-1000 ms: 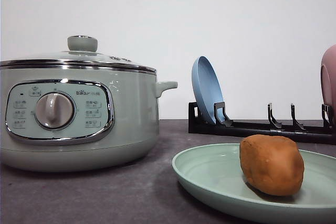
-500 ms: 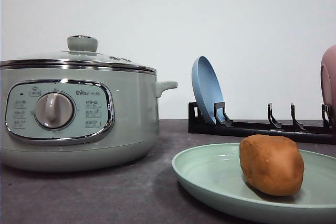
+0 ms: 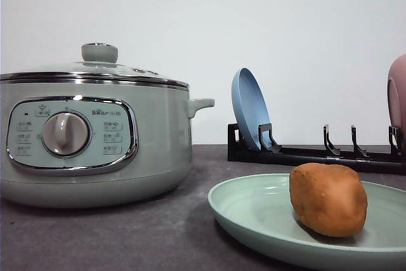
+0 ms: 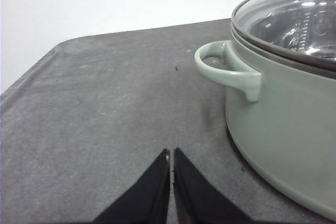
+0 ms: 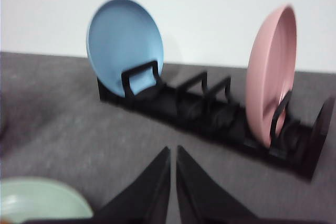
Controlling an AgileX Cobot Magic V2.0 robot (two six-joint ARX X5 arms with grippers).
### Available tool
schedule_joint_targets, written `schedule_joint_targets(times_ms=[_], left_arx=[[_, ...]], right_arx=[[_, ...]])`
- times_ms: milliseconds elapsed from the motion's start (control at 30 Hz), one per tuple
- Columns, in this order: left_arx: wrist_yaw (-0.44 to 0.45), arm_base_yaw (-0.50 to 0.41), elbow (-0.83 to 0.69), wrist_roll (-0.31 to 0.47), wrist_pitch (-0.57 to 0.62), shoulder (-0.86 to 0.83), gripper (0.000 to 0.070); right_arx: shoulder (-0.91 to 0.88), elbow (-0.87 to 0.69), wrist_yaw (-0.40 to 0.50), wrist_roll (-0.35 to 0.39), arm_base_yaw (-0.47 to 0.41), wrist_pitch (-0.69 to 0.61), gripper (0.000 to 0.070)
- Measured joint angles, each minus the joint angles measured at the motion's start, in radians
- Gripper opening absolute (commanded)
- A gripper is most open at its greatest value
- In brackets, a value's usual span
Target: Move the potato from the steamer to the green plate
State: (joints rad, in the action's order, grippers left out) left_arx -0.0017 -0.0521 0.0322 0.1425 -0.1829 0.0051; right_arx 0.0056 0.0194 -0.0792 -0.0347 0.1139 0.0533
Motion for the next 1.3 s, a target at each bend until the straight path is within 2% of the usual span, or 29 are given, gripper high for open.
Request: schedule_joint_targets(times_ms=[300,1300], left_arx=[[0.000,0.000,0.000,0.000,0.000,0.000,0.0004],[0.000,0.000,0.000,-0.002,0.000,0.000,0.0004]], right_arx=[[0.001,-0.003,0.000,-0.015,0.000,0.114,0.0008],[0.001,-0.003,0.001,-0.015,0.000,0.111,0.0008]])
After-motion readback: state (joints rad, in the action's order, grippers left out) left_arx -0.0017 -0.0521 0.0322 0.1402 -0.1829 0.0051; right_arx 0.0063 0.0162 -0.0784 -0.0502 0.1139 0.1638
